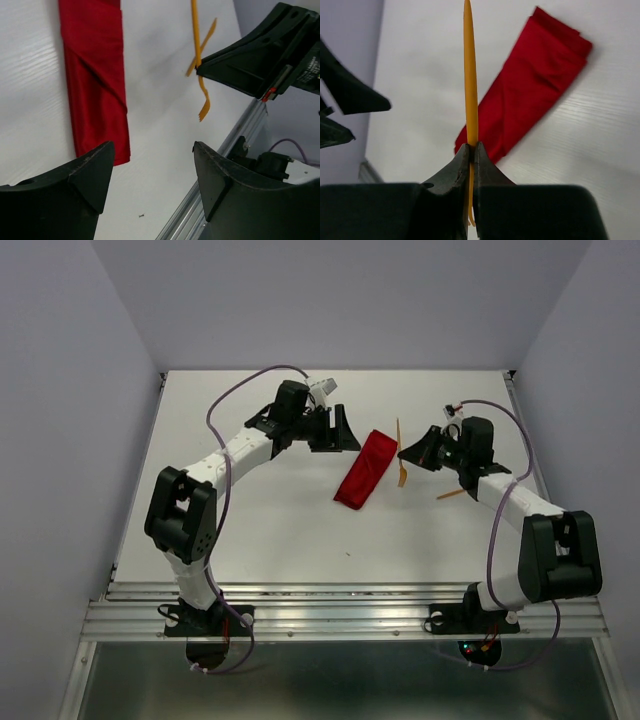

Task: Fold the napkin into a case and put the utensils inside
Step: Pick up the fork from the corner of the board, then pass from the right arm to the left

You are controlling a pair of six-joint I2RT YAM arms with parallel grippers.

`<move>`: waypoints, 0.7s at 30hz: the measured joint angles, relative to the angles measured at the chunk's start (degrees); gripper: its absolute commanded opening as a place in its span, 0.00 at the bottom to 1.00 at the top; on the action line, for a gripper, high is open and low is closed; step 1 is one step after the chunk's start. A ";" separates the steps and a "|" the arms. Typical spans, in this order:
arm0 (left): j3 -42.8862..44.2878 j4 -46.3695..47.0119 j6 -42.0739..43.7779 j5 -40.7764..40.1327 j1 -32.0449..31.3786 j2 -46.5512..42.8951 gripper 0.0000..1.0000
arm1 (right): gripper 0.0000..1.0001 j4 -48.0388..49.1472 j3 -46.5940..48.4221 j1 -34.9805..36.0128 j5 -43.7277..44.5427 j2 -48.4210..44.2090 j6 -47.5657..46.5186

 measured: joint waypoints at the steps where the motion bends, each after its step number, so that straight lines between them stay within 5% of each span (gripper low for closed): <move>1: -1.03 3.04 -1.03 2.10 0.00 -0.13 0.81 | 0.01 2.91 -0.72 0.00 -3.85 -0.04 1.36; 6: -5.75 12.70 -3.85 8.00 0.00 -0.50 0.83 | 0.01 16.52 -4.96 0.35 -16.13 0.20 8.66; 10: -8.04 17.94 -5.07 11.21 0.00 -0.52 0.74 | 0.01 28.09 -7.04 0.44 -22.58 1.40 16.24; 21: -9.84 29.53 -8.22 16.63 -1.05 -0.52 0.68 | 0.01 58.60 -8.15 2.73 -31.93 8.85 36.52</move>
